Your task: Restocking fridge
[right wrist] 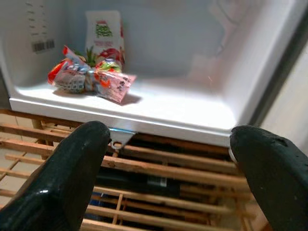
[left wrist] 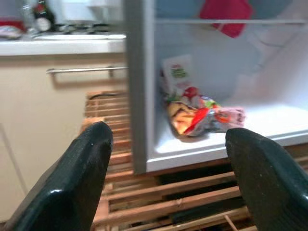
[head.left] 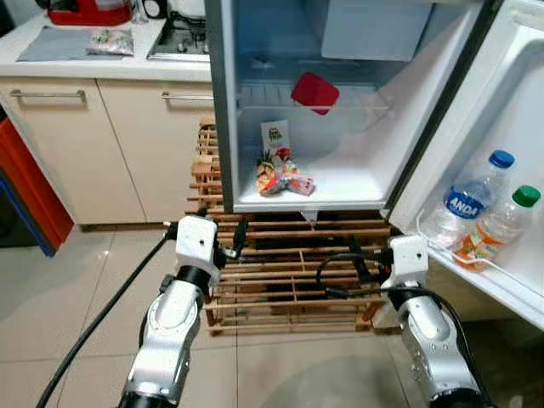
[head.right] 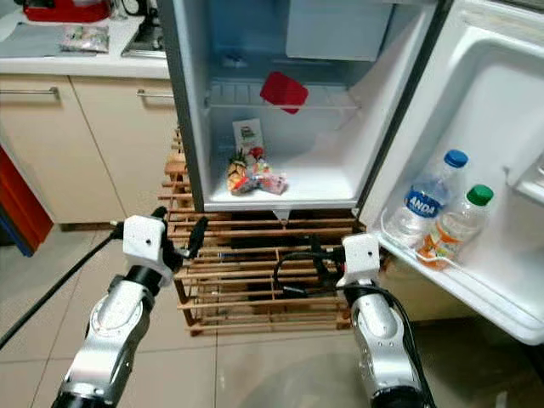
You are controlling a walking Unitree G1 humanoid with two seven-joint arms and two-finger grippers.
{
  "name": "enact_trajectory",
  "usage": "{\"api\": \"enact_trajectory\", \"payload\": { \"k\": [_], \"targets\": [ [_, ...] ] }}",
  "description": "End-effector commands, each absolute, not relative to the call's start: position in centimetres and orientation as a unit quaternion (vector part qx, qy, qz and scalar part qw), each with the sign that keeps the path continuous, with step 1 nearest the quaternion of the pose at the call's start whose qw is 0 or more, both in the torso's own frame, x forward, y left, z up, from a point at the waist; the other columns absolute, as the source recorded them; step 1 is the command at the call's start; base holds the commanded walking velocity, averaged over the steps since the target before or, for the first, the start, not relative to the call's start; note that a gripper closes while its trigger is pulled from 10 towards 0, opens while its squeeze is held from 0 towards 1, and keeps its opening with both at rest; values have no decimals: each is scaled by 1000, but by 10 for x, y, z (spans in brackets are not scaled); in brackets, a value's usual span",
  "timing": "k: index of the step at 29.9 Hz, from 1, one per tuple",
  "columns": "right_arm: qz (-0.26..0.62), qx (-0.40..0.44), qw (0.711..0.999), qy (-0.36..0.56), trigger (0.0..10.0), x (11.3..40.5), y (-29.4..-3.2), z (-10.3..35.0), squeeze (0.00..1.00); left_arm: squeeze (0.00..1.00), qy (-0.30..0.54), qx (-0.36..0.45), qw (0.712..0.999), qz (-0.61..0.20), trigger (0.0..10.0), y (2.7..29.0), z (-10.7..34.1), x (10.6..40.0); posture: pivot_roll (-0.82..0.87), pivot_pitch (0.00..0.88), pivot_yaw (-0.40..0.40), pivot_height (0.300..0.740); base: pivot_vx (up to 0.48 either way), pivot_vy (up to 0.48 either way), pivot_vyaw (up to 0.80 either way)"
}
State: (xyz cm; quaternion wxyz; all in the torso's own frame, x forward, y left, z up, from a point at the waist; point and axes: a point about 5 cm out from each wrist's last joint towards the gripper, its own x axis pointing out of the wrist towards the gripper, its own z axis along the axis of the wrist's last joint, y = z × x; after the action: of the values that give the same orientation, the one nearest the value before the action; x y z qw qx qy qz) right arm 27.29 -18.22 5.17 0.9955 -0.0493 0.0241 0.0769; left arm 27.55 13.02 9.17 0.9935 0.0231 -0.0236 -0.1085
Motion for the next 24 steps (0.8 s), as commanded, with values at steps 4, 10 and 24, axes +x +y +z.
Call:
{"api": "enact_trajectory", "payload": {
  "k": [4,10,24],
  "targets": [
    [80,-48,996,4,10000,278,-179,61,0,0,-40,9,993,-109,10000,129,98,277,-78,0,-58,740,0,477,750],
    [77,-44,996,1,10000,278,-174,64,0,0,-56,18,992,-114,10000,131,107,282,-77,0,-45,740,0,461,550],
    [62,-52,997,-2,10000,272,-176,68,0,0,-45,78,988,-127,10000,115,109,293,-109,0,-41,740,249,67,-319]
  ]
}}
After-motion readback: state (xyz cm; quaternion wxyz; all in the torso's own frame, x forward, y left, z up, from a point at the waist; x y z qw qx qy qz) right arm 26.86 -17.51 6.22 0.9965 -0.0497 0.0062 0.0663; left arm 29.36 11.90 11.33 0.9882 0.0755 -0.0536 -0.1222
